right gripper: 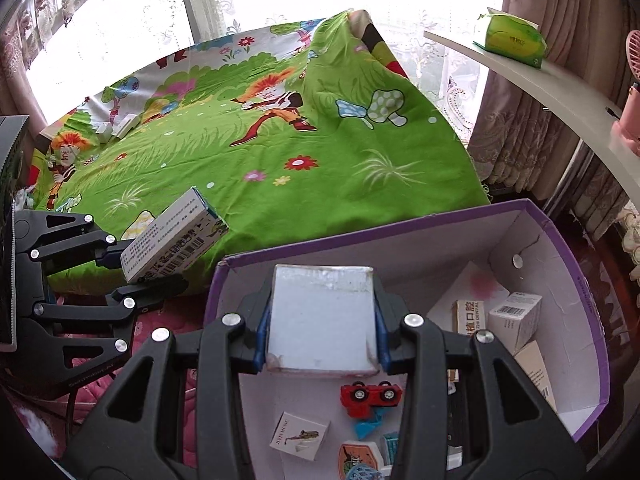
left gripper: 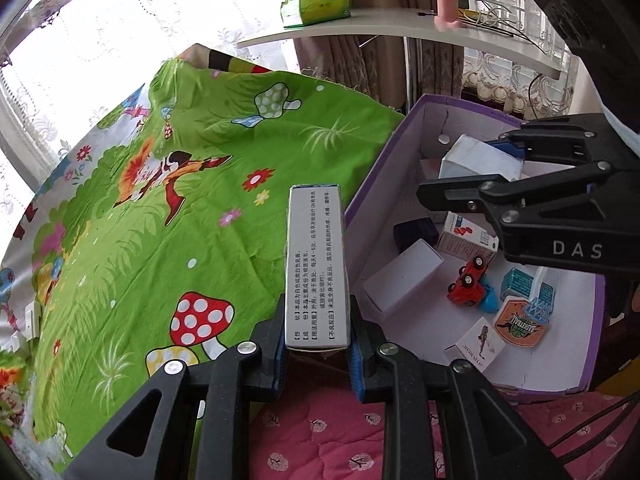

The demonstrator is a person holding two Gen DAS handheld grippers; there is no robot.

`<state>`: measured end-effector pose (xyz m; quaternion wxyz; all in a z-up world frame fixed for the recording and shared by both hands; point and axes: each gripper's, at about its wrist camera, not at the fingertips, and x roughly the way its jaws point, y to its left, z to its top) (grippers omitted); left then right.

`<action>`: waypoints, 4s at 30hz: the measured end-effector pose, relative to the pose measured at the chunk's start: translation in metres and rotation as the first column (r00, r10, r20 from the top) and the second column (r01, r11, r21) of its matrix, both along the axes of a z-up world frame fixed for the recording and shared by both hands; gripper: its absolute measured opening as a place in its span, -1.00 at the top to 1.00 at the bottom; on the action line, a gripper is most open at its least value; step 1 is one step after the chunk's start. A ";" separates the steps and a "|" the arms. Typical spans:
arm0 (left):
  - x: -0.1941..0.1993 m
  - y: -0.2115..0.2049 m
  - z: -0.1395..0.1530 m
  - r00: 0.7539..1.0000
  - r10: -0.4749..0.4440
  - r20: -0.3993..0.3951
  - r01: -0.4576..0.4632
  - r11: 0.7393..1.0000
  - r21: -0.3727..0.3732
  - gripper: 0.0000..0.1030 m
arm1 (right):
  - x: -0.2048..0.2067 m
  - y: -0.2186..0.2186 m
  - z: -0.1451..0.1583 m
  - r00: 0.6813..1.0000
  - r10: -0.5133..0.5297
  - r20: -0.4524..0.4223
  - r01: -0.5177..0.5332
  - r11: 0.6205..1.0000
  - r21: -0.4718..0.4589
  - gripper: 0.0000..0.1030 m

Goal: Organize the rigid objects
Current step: 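Carry the medicine box and white cube over to the cardboard box, then open both grippers to drop the items into the cardboard box, then move both open grippers back over the table toward the last items, then grasp the white plastic plate with the right gripper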

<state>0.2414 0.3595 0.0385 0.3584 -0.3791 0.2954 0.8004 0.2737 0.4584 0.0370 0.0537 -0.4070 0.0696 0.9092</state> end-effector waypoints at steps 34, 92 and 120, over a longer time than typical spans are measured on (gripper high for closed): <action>0.036 0.051 0.006 0.982 -0.187 0.041 0.181 0.977 0.117 -0.48 | 0.051 0.072 -0.004 0.971 -0.237 0.043 0.235 0.971 0.035 -0.26; -0.148 -0.458 -0.016 0.253 0.956 0.150 -0.958 0.227 0.174 -0.66 | -0.497 -0.485 -0.052 0.963 0.225 0.150 -0.239 0.968 0.082 -0.96; -0.108 -0.470 0.035 0.274 0.950 0.149 -0.875 0.182 0.449 -0.80 | -0.486 -0.473 -0.040 0.942 0.300 0.153 -0.286 0.952 -0.106 -0.74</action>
